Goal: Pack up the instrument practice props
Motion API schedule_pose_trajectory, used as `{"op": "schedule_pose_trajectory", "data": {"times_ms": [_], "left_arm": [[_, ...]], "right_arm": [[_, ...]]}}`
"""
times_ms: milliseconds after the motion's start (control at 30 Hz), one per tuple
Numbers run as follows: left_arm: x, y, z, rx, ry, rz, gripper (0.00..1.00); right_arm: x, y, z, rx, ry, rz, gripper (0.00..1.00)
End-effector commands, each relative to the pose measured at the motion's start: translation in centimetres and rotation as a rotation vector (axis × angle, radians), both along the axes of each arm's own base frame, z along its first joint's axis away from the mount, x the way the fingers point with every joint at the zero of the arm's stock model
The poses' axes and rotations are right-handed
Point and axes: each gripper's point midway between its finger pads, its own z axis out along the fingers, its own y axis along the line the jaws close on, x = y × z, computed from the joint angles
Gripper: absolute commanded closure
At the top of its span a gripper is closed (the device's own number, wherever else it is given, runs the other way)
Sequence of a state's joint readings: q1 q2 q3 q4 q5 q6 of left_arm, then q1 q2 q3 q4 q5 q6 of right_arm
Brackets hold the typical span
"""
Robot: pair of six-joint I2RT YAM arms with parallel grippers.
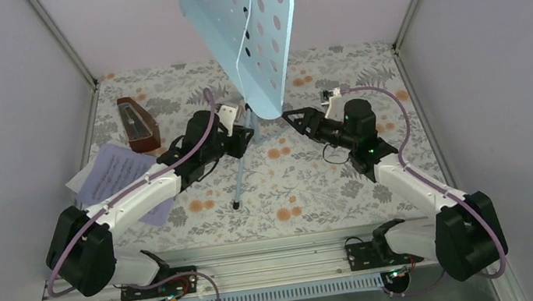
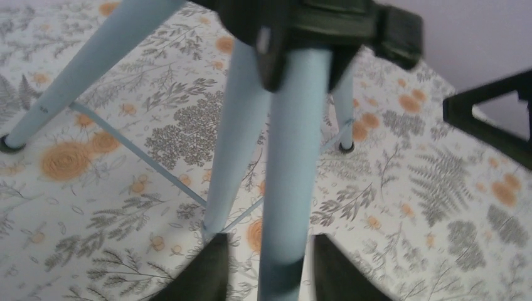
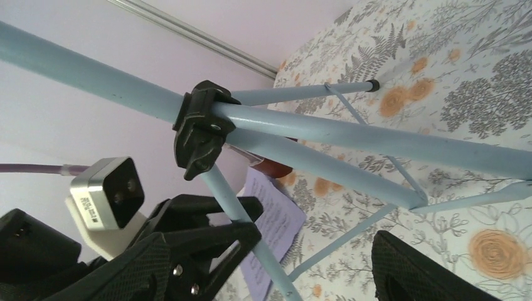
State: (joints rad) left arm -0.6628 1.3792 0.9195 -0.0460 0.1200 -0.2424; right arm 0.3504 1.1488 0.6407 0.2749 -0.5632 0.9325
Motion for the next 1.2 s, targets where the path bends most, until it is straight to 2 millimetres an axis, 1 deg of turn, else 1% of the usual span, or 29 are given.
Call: {"op": "schedule_pose_trajectory", "data": {"times_ms": [0,67,133,200,267,367,433,567,633,733,833,933,1000,1167], "left_arm": [[0.3,-0.1,0.8,-0.061,0.034,0.026,0.50],[0.1,-0.4,1.2,-0.067,0.042,-0.004,0.37],[0.1,-0.7,1.7,-0.070,0.037,-0.042,0.28],[0.1,-0.9,2.3,-0.066,0.008,-0.082,0.24],[0.0,-1.2,2.7,-0.068,-0.009,-0.131,0.24],[-0.2,-1.5,2.8,-0.082,-0.014,-0.186,0.31],[-0.3,-1.5,2.5,-0.071,-0.017,-0.212,0.35],[0.0,-1.1,1.6,-0.025,-0.008,-0.213,0.43],[0.1,-1.1,1.5,-0.012,-0.011,-0.213,0.49],[0.1,-1.1,1.3,-0.002,-0.012,-0.223,0.59],[0.3,-1.2,0.9,0.008,-0.003,-0.223,0.70],[0.4,-1.2,0.8,0.017,-0.006,-0.220,0.80],[0.5,-1.1,0.7,0.024,-0.006,-0.215,0.84],[0.7,-1.0,0.3,0.035,-0.001,-0.208,0.91]], "right_arm": [[0.5,1.3,2.6,0.104,0.007,0.001,0.25],[0.7,1.8,2.9,0.112,0.007,0.006,0.26],[0.9,2.3,3.4,0.120,0.006,0.007,0.27],[1.1,2.8,3.8,0.130,0.005,0.009,0.27],[1.3,3.4,4.0,0.140,0.009,0.021,0.28],[1.6,4.5,4.2,0.139,0.015,0.028,0.29],[1.9,5.1,4.2,0.137,0.016,0.027,0.33],[2.4,6.6,4.0,0.119,0.019,0.040,0.37],[2.7,7.1,3.5,0.108,0.027,0.040,0.40],[2.9,7.6,3.1,0.102,0.029,0.034,0.46],[3.2,7.7,2.8,0.089,0.026,0.015,0.53],[3.6,7.5,2.6,0.080,0.018,-0.014,0.57],[3.8,7.1,2.7,0.077,0.006,-0.039,0.60],[4.4,6.8,3.0,0.064,-0.019,-0.073,0.60]]}}
